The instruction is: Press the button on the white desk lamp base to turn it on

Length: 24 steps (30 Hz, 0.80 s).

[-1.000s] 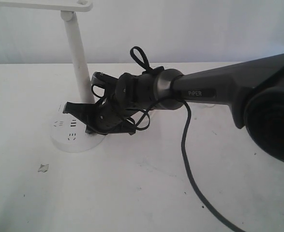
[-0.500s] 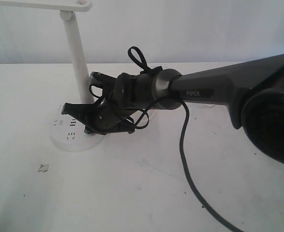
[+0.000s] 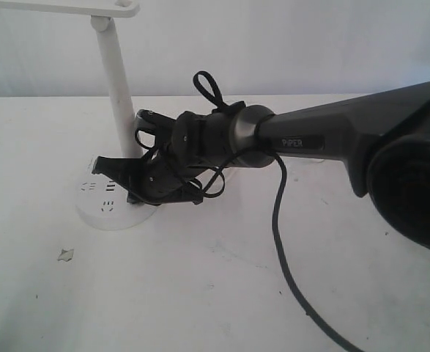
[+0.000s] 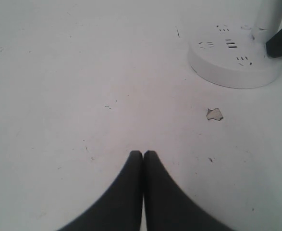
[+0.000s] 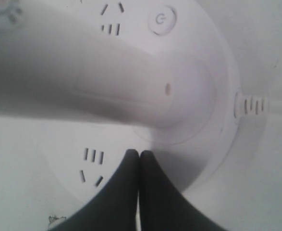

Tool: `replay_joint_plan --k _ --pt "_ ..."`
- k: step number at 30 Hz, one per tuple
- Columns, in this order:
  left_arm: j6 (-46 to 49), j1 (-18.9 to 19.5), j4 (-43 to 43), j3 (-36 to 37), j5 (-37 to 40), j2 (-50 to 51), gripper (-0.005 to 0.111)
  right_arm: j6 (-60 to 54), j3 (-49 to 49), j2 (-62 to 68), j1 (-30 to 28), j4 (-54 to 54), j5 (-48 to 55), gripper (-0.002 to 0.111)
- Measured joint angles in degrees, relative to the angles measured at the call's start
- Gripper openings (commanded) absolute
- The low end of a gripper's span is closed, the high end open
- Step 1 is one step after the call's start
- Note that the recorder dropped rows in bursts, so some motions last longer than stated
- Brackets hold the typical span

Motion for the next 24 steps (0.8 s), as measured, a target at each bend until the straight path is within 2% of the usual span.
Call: replay_joint_plan --k 20,24 --pt "0.00 0.00 0.00 0.00 0.00 0.00 0.000 0.00 0.02 0.70 0.00 -0.13 0.52 0.000" --pt "0.00 0.00 0.00 0.00 0.00 0.00 0.000 3.31 -0.12 0.71 0.02 -3.45 0.65 0.000"
